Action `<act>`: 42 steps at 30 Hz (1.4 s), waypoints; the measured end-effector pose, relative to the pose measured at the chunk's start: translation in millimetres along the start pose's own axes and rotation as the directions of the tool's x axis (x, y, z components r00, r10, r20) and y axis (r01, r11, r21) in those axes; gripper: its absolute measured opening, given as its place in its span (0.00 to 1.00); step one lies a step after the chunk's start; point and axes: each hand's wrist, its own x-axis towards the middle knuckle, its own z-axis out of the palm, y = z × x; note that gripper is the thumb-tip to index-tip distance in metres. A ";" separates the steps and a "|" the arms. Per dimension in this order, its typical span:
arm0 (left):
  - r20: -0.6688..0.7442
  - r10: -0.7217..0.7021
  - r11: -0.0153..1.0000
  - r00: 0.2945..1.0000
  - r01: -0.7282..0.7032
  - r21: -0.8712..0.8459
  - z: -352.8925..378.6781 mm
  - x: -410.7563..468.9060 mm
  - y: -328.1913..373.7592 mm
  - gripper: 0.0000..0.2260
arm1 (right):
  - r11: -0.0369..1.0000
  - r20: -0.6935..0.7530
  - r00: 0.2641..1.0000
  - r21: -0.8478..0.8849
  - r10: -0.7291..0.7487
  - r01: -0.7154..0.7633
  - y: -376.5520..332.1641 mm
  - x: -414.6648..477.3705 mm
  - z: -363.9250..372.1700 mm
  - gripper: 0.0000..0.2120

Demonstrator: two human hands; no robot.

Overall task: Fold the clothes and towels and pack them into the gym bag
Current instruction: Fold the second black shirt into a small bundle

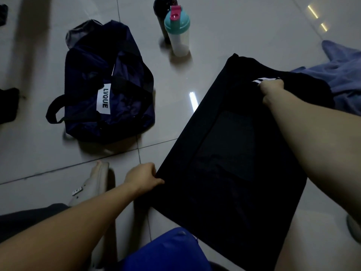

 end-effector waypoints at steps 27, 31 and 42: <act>0.367 -0.147 0.978 0.919 0.081 0.190 -10.2 29.7 -15.6 0.19 | 0.990 -0.106 0.994 -0.143 -0.017 0.002 33.0 -30.7 -18.4 0.14; 0.357 -0.147 0.949 0.923 0.030 0.314 -23.3 41.6 2.2 0.22 | 0.992 -0.058 0.992 -0.057 0.112 -0.115 33.2 -19.9 -22.6 0.19; -0.048 0.164 0.947 0.985 -0.144 0.287 -78.1 101.8 121.4 0.13 | 0.991 -0.084 0.995 -0.116 0.061 -0.070 36.1 -12.6 -22.5 0.16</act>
